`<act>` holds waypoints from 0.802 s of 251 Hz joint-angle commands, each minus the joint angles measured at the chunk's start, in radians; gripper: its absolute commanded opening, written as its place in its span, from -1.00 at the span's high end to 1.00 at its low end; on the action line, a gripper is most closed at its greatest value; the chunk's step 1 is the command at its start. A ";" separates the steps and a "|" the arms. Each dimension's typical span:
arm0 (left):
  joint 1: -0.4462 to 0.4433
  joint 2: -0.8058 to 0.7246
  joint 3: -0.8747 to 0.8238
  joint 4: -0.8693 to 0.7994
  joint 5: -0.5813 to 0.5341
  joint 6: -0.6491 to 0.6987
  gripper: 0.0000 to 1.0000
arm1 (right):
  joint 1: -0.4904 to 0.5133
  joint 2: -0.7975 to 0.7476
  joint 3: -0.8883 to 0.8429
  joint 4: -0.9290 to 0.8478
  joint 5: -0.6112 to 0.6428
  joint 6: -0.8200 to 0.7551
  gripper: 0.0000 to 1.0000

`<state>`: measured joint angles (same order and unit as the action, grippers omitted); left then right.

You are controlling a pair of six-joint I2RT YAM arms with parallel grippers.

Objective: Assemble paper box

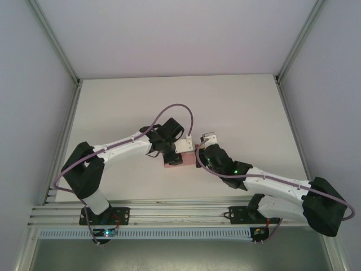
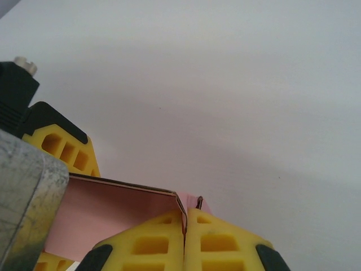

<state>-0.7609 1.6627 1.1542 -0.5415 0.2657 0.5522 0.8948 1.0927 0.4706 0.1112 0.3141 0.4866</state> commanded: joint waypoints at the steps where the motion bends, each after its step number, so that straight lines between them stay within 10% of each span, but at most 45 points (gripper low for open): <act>1: -0.012 0.014 -0.008 0.048 0.019 0.017 0.08 | 0.006 0.010 -0.040 -0.211 -0.011 -0.045 1.00; 114: -0.012 0.009 -0.011 0.034 0.024 0.015 0.08 | -0.003 0.065 0.032 -0.314 0.083 -0.128 1.00; 201: -0.011 0.006 -0.014 0.056 0.029 0.008 0.07 | -0.007 0.106 -0.021 -0.129 -0.117 -0.110 1.00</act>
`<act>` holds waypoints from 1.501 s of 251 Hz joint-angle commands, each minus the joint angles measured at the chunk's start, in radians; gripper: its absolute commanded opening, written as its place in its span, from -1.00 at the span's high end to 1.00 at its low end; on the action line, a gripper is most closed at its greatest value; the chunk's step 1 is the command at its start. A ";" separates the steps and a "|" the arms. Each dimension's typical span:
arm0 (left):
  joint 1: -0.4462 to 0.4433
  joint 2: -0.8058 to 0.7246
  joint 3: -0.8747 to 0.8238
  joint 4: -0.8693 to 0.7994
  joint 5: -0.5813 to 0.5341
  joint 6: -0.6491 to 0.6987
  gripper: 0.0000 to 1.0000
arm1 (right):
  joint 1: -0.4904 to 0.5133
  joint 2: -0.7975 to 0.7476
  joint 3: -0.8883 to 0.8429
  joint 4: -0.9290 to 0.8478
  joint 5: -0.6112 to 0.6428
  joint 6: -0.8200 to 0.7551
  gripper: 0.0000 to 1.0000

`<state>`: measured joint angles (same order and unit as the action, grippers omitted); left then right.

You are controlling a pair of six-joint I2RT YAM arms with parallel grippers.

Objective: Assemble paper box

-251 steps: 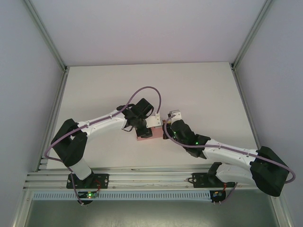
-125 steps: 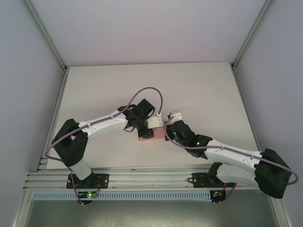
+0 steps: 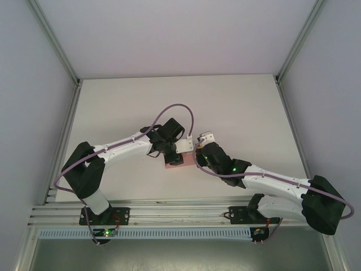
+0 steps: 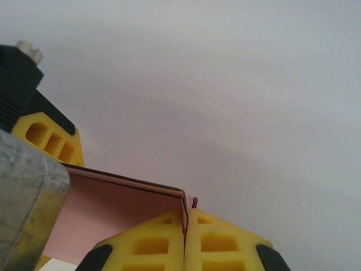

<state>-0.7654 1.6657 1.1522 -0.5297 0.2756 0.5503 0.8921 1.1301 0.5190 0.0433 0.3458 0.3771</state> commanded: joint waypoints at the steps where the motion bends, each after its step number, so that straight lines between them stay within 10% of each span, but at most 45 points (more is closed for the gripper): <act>1: -0.007 0.004 -0.012 0.044 0.019 0.010 0.07 | -0.003 0.069 -0.071 -0.057 -0.154 0.001 1.00; 193: -0.006 -0.021 0.005 0.085 0.049 -0.016 -0.18 | -0.001 0.017 -0.209 0.061 -0.178 0.070 1.00; 272: -0.006 -0.114 -0.016 0.089 0.038 -0.059 -1.00 | 0.005 0.023 -0.079 -0.086 -0.126 0.149 1.00; 376: -0.011 -0.316 -0.066 0.026 -0.283 -0.372 -1.00 | 0.036 0.048 -0.040 -0.119 -0.078 0.201 1.00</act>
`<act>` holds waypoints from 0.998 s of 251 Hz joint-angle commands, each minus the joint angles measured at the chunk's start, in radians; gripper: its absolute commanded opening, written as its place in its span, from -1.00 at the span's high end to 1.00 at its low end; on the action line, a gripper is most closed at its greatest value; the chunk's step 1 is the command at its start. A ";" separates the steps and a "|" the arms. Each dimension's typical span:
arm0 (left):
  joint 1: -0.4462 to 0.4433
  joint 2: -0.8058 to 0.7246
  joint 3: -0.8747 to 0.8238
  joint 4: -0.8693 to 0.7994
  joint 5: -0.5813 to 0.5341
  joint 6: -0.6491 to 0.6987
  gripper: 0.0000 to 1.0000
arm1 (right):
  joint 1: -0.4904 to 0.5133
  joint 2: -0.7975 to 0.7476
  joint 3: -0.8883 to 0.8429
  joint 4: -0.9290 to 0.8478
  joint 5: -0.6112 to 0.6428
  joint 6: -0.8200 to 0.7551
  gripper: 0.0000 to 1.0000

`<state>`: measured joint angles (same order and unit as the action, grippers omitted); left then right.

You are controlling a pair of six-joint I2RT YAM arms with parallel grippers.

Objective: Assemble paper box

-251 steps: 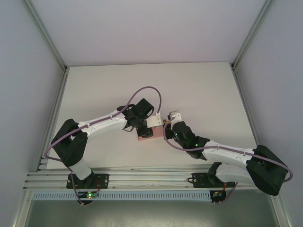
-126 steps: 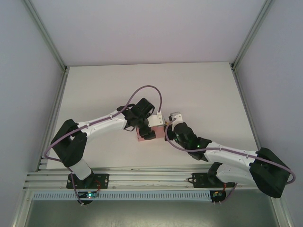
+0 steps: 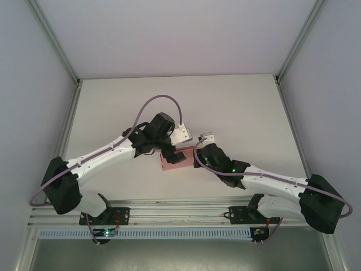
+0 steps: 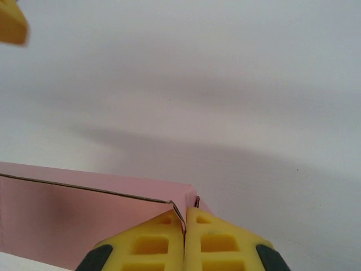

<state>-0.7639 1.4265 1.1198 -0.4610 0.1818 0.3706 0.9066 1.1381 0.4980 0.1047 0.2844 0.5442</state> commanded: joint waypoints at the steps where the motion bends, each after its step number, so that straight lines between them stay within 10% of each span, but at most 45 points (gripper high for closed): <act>1: -0.013 -0.080 -0.035 -0.045 -0.196 -0.198 -1.00 | 0.022 0.040 -0.018 -0.179 -0.017 0.034 1.00; 116: 0.003 -0.228 -0.209 -0.087 -0.281 -0.348 -0.49 | 0.024 0.059 0.014 -0.222 -0.046 0.015 1.00; 201: 0.015 -0.196 -0.190 -0.117 -0.240 -0.355 0.31 | 0.025 0.057 0.014 -0.231 -0.051 0.013 1.00; 250: 0.015 -0.208 -0.198 -0.108 -0.271 -0.334 0.18 | 0.026 0.057 0.013 -0.232 -0.061 0.006 1.00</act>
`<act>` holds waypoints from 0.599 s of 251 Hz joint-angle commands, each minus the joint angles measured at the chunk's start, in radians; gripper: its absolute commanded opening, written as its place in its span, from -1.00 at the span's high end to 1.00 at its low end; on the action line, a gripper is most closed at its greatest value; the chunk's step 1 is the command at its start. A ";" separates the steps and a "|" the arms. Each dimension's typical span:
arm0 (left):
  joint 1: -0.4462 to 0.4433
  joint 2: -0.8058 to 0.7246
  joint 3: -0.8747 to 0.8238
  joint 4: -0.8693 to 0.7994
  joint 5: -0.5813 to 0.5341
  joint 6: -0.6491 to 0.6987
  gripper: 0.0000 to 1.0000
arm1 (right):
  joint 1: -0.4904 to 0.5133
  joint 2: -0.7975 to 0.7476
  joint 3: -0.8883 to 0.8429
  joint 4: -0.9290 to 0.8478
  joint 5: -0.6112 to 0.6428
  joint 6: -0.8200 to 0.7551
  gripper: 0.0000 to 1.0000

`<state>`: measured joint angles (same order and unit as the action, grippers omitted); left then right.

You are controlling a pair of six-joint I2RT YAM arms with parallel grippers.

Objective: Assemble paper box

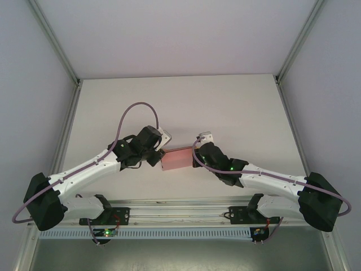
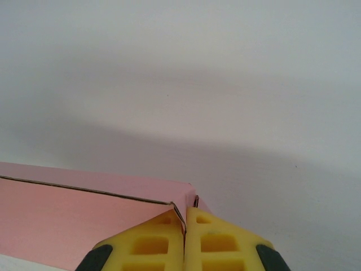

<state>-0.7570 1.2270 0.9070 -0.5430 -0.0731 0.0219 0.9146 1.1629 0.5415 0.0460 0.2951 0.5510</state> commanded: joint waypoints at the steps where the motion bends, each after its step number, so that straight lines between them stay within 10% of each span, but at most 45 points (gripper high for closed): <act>1: 0.009 -0.007 0.015 -0.028 -0.018 0.016 0.17 | 0.018 0.032 -0.030 -0.173 -0.072 -0.001 1.00; 150: 0.121 0.000 0.027 -0.022 0.195 0.098 0.18 | 0.017 0.052 -0.029 -0.173 -0.093 -0.006 1.00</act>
<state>-0.6449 1.2510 0.9257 -0.5648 0.0696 0.0841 0.9146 1.1690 0.5419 0.0498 0.2890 0.5503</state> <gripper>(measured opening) 0.423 0.050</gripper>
